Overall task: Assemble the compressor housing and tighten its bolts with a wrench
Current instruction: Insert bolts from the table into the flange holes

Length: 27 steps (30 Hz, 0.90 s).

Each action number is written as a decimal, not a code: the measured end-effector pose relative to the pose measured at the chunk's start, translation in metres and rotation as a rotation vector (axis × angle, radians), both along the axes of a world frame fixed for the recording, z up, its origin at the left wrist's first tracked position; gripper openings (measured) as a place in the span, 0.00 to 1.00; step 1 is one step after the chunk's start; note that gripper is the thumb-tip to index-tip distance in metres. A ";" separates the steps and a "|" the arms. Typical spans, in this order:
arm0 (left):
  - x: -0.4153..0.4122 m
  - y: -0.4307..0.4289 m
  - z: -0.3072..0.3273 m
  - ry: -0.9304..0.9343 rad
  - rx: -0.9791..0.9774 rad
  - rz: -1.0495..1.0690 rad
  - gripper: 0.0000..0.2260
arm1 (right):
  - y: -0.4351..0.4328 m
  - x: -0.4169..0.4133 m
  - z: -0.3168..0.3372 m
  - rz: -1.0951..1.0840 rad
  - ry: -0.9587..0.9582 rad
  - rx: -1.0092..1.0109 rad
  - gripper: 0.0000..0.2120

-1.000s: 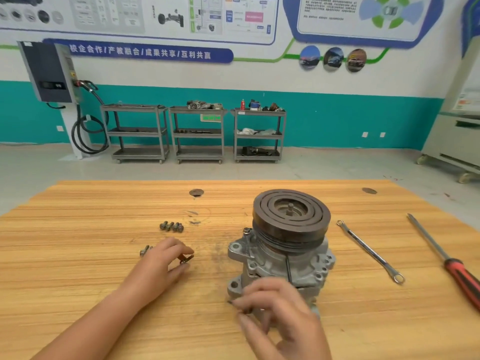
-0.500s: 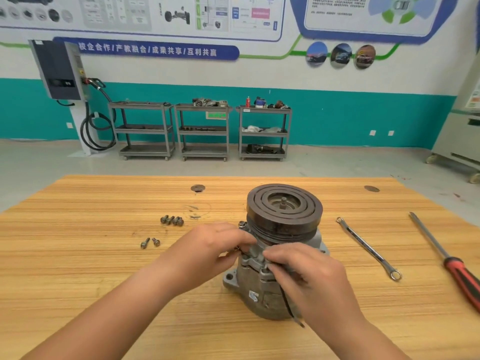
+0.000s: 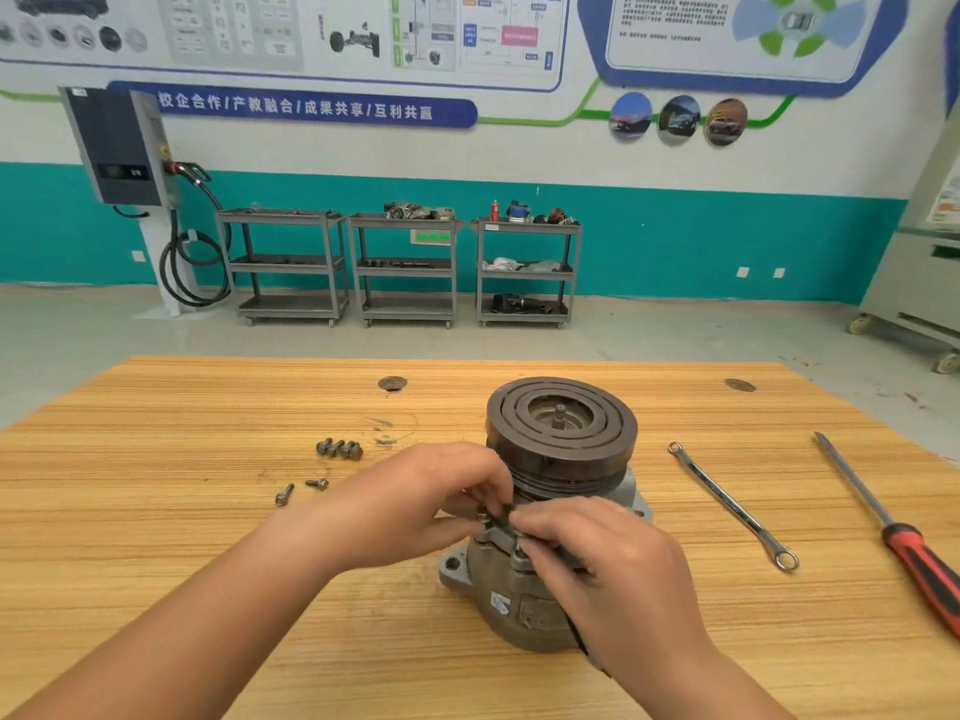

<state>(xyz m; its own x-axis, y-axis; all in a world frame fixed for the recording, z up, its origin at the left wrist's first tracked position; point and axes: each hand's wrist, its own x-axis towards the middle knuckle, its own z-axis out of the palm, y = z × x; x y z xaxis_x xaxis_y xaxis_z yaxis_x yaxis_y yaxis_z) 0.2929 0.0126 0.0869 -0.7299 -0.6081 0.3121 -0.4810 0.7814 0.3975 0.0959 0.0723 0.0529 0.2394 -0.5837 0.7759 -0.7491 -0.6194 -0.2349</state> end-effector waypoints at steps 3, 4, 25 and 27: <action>0.004 0.003 -0.017 0.246 0.063 0.062 0.18 | 0.000 -0.001 0.000 -0.009 -0.012 0.006 0.05; 0.004 0.004 -0.022 0.281 0.012 0.079 0.17 | -0.001 -0.001 0.000 -0.013 -0.007 0.012 0.05; 0.133 -0.045 -0.109 0.120 0.128 1.121 0.15 | 0.027 0.074 -0.003 0.278 0.129 0.312 0.18; 0.138 -0.054 -0.112 0.068 0.155 1.123 0.18 | 0.004 0.117 -0.013 0.391 0.050 0.622 0.18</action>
<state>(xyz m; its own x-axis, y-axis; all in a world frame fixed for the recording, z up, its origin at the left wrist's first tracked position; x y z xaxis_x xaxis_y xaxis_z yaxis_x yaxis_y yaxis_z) 0.4311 -0.0411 -0.0253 0.2684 -0.9436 0.1941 -0.8524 -0.1388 0.5042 0.2129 0.0763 0.0400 0.5468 -0.7771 0.3115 -0.5197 -0.6068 -0.6015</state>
